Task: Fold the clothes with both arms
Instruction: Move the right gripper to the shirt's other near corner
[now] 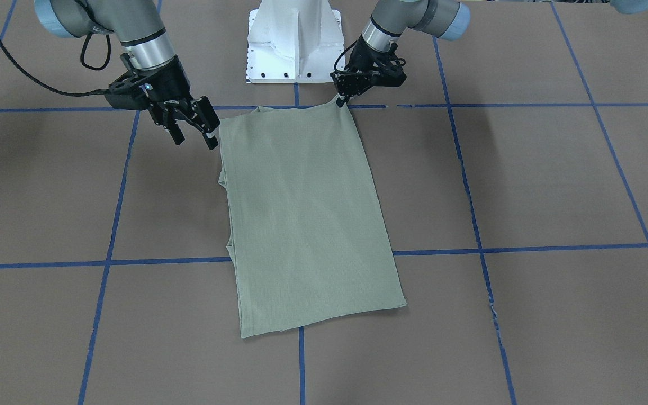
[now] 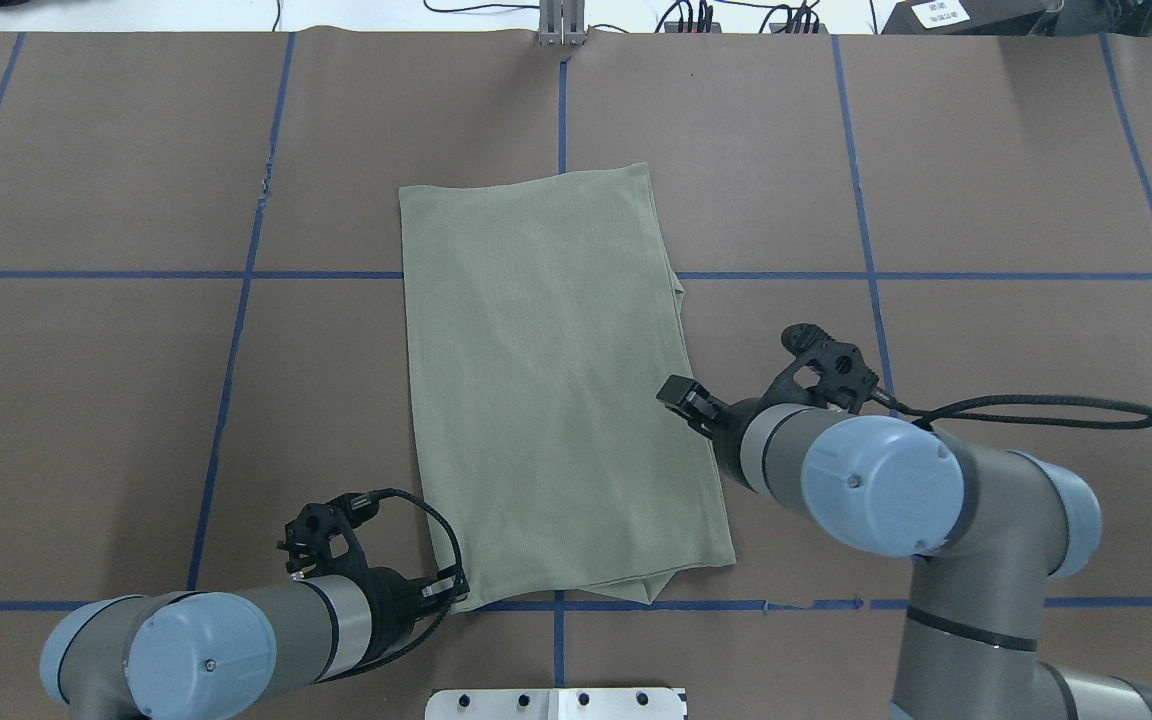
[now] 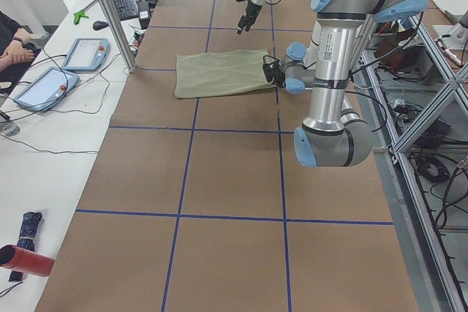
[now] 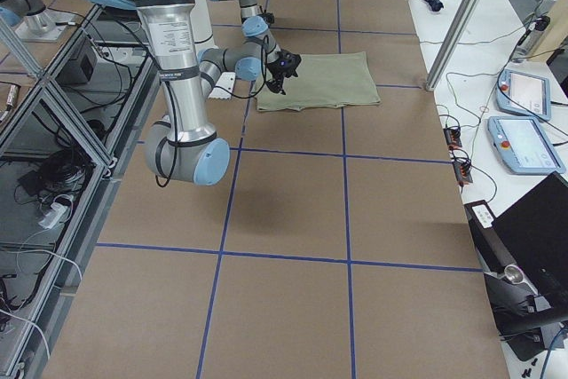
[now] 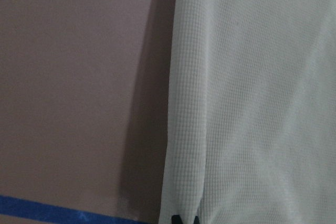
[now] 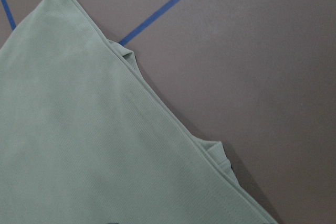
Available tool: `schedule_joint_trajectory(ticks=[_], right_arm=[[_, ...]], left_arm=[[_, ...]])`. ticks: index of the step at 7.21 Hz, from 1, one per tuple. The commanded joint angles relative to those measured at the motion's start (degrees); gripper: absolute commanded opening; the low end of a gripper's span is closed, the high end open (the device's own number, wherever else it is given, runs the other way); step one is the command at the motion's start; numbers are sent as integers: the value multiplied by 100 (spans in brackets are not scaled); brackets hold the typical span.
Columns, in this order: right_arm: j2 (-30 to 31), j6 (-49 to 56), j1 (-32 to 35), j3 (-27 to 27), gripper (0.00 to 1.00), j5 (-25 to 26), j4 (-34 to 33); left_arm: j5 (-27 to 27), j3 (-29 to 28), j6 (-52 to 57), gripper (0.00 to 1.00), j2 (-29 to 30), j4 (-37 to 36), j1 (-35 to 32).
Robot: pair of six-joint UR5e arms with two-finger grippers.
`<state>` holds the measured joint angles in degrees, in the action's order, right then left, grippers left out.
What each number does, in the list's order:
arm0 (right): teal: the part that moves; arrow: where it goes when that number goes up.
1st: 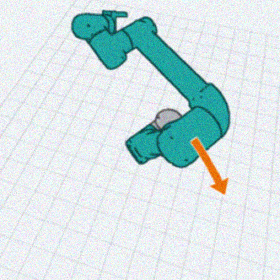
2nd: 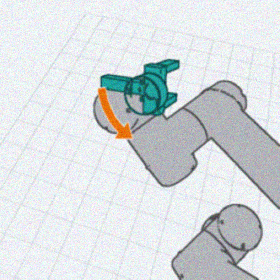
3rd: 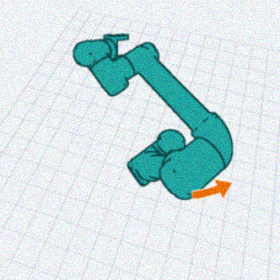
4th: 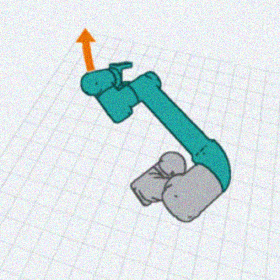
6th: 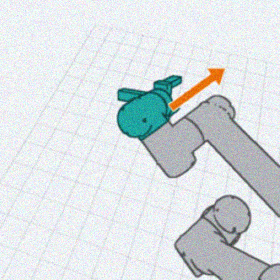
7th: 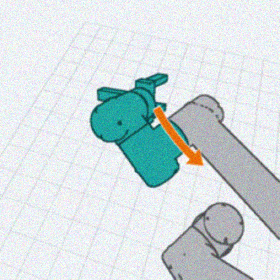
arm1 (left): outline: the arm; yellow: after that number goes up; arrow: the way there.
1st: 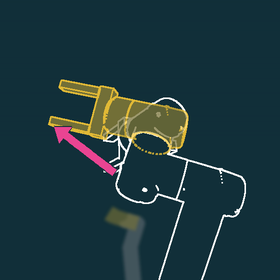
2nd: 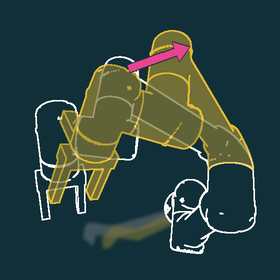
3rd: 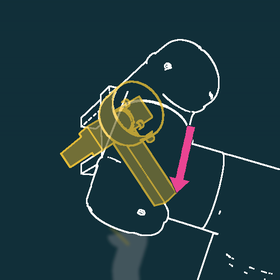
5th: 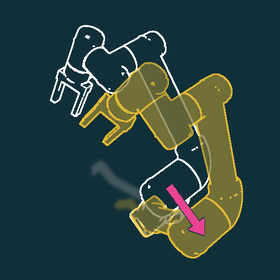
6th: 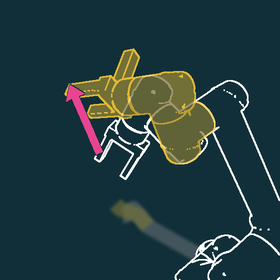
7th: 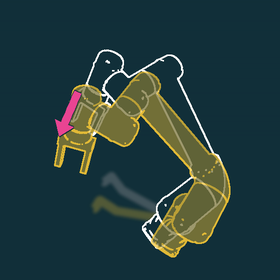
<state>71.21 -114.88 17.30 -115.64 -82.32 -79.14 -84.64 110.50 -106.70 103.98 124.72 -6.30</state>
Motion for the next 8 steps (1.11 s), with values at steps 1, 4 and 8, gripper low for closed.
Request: schedule_joint_trajectory(ticks=[1, 4, 8], right_arm=[[-361, -622, -559, 566, 88, 478, -120], [-292, -808, -1052, 604, 87, 883, -120], [-275, -790, -1123, 630, 87, 946, -207]], left_arm=[[0, 24, 1, 0, 8, 0, -38], [0, 60, 9, 0, 17, 0, -47], [0, 69, 9, 0, 8, 0, -47]])
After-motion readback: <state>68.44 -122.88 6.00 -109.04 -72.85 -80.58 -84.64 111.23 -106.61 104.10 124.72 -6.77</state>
